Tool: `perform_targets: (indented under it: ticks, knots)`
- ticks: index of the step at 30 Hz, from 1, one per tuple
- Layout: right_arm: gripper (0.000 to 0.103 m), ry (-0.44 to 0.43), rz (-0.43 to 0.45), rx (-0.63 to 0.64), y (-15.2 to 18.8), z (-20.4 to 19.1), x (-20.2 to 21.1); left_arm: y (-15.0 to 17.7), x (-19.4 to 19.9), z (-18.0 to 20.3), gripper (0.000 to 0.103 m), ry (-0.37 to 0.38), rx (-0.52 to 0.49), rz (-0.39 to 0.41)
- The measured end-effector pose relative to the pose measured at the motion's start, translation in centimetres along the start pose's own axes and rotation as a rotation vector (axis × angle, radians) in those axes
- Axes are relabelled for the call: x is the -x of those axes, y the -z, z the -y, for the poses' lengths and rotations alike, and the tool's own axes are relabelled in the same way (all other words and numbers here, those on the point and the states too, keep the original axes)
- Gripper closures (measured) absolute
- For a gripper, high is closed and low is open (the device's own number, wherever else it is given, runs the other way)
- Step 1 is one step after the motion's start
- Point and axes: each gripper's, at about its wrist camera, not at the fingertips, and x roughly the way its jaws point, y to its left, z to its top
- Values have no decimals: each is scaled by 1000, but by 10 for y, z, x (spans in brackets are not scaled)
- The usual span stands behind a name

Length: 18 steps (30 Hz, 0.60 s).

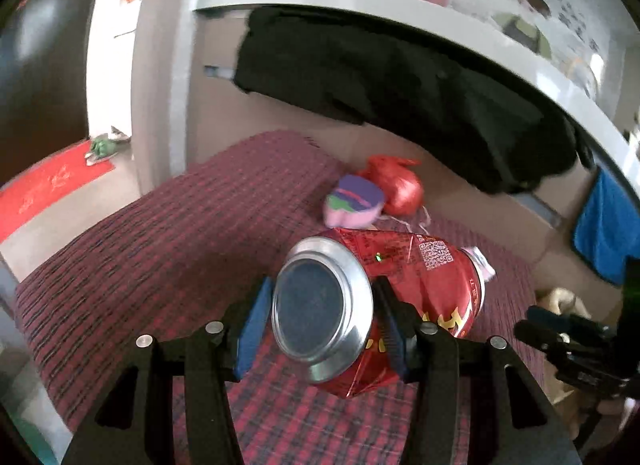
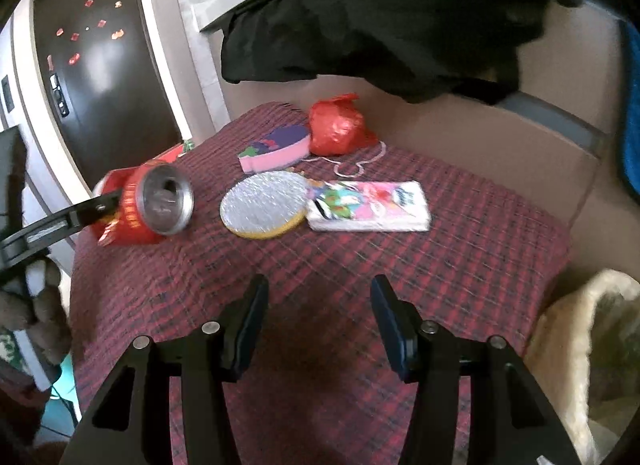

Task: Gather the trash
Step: 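Grasp the Kleenex tissue pack with the right tool while the left tool holds the can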

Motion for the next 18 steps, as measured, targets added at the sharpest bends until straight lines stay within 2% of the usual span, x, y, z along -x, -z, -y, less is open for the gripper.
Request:
perform_targets:
  ticks: [3,10,12,13,15,18]
  knots:
    - [53,-13,-7,-8,-14,-9,-19,-4,3,-22,51,-7,47,11]
    - [53,80,0,78,-61,-22,-66,-2,-7,-39,51,25,87,-13]
    - [66,54,-46,51,-79,-17,-92,1,-10,-37,51,36,81,-26]
    - [79,46,-65,41,-85,-15,-104,2,-12,-36,51,42,77,-35]
    - [78,96,-80,56,-95,-15,-125,4,-16,-36,51,46,76,-46]
    - [78,112,-128,75,-101,-17,-148,5,-21,-36,51,45,74,-56]
